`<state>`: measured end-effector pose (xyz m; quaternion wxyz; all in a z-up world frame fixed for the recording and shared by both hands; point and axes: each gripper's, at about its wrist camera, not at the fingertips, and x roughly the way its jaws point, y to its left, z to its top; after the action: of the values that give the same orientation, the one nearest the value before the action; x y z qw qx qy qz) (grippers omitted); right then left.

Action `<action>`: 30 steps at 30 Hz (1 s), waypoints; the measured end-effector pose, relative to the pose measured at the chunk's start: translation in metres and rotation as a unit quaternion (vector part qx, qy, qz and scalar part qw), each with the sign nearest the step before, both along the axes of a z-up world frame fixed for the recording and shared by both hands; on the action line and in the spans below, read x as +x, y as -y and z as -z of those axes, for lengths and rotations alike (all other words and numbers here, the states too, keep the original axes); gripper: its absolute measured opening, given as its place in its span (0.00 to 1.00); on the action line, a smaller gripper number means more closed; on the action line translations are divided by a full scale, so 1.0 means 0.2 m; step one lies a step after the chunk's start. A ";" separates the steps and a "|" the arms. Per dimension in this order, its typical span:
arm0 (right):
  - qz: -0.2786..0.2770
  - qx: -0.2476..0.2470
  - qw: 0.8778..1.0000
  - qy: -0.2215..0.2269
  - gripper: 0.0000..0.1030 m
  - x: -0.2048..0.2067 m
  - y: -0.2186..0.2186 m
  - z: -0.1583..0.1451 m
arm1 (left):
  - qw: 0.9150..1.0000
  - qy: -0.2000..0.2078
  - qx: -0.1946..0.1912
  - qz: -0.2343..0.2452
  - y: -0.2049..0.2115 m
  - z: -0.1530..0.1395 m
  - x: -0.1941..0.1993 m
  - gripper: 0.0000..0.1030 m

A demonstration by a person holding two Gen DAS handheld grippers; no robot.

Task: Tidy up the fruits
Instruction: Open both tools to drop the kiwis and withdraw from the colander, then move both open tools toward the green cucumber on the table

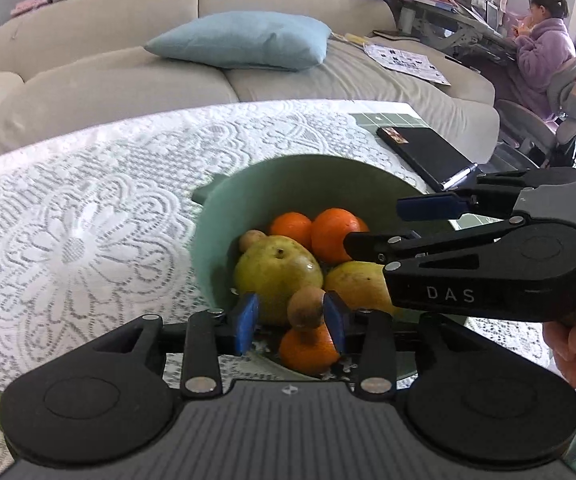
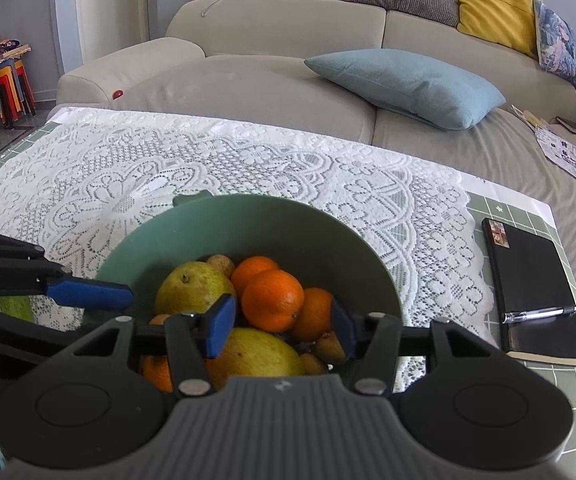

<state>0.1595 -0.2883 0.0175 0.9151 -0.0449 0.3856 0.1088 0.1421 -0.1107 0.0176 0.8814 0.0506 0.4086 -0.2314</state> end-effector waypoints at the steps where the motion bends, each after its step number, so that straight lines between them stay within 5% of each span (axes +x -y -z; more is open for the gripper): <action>1: 0.000 0.000 1.000 0.001 0.51 0.00 -0.01 0.00 | 1.000 0.004 0.000 -0.002 -0.01 -0.01 0.00 0.44; 15: -0.017 0.013 1.000 0.020 0.56 -0.02 -0.10 -0.04 | 0.998 0.042 -0.019 -0.047 -0.22 -0.14 -0.06 0.44; 25: -0.059 0.079 0.992 0.083 0.75 -0.11 -0.31 -0.15 | 0.991 0.088 -0.034 -0.092 -0.50 -0.24 -0.15 0.53; 30: -0.100 0.075 0.987 0.099 0.87 -0.18 -0.48 -0.15 | 0.989 0.103 -0.026 -0.105 -0.65 -0.25 -0.21 0.57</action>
<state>0.1242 -0.1915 0.0471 0.9341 -0.0253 0.2773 0.2233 0.1008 0.0192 0.0682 0.9394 0.0080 0.3121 -0.1415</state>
